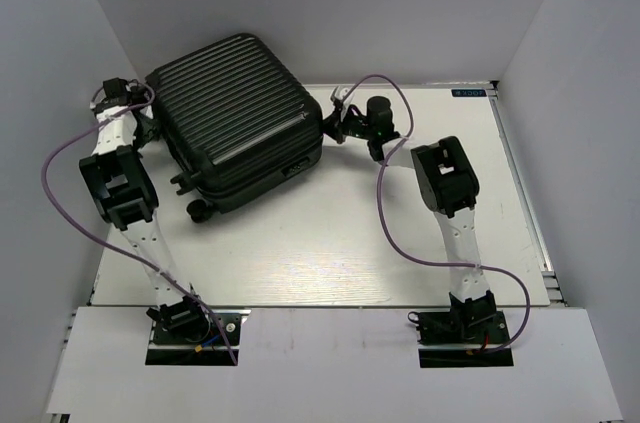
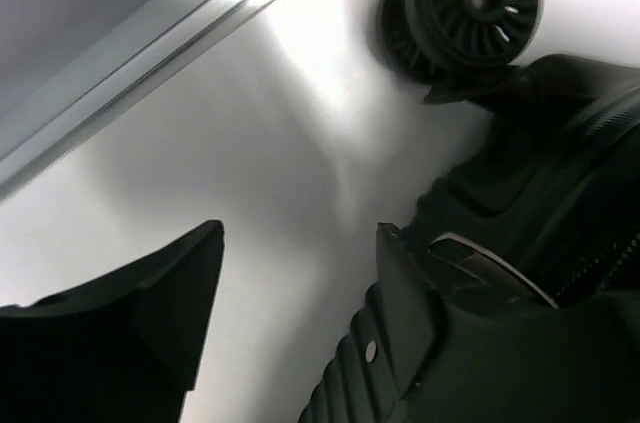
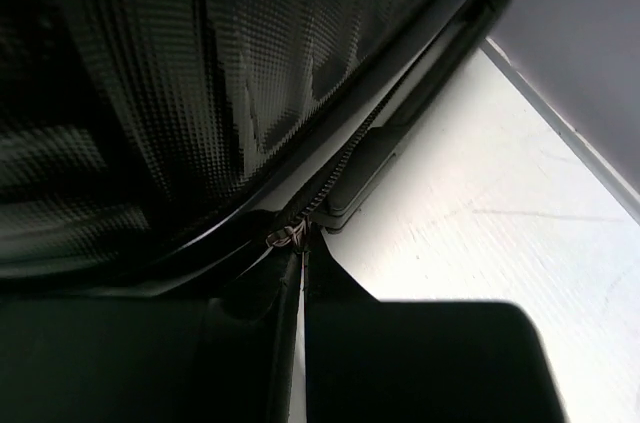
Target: Pack the luggage
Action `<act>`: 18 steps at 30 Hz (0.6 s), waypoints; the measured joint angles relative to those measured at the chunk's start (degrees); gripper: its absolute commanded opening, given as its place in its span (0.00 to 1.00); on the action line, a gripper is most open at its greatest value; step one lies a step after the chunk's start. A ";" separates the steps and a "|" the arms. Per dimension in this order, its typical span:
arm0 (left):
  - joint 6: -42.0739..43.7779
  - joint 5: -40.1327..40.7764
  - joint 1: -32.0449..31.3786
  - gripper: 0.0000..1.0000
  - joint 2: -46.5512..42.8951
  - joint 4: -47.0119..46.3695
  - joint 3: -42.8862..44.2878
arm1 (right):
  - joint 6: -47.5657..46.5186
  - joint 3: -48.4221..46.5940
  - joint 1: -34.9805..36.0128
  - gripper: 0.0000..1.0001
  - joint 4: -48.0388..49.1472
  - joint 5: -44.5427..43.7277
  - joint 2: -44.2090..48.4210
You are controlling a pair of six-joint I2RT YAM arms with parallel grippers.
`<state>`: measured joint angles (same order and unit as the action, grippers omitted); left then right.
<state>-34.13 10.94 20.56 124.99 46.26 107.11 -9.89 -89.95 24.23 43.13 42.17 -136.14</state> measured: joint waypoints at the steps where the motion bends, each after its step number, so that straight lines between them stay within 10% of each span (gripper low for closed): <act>1: 0.92 -1.70 -0.07 0.78 1.27 -2.43 0.96 | -0.13 0.52 -0.11 0.00 0.11 -0.11 0.31; 9: 8.87 -22.67 -2.75 0.80 16.00 -19.30 16.24 | -1.38 11.26 -1.20 0.00 1.36 -0.59 7.28; 18: 14.75 -35.91 -8.37 0.80 16.92 -33.66 13.27 | -0.74 24.39 -2.54 0.00 1.92 -3.21 16.20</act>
<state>-19.38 -24.97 12.19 141.91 12.60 120.38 -10.63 -65.56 21.69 45.06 38.96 -119.94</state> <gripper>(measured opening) 0.796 0.003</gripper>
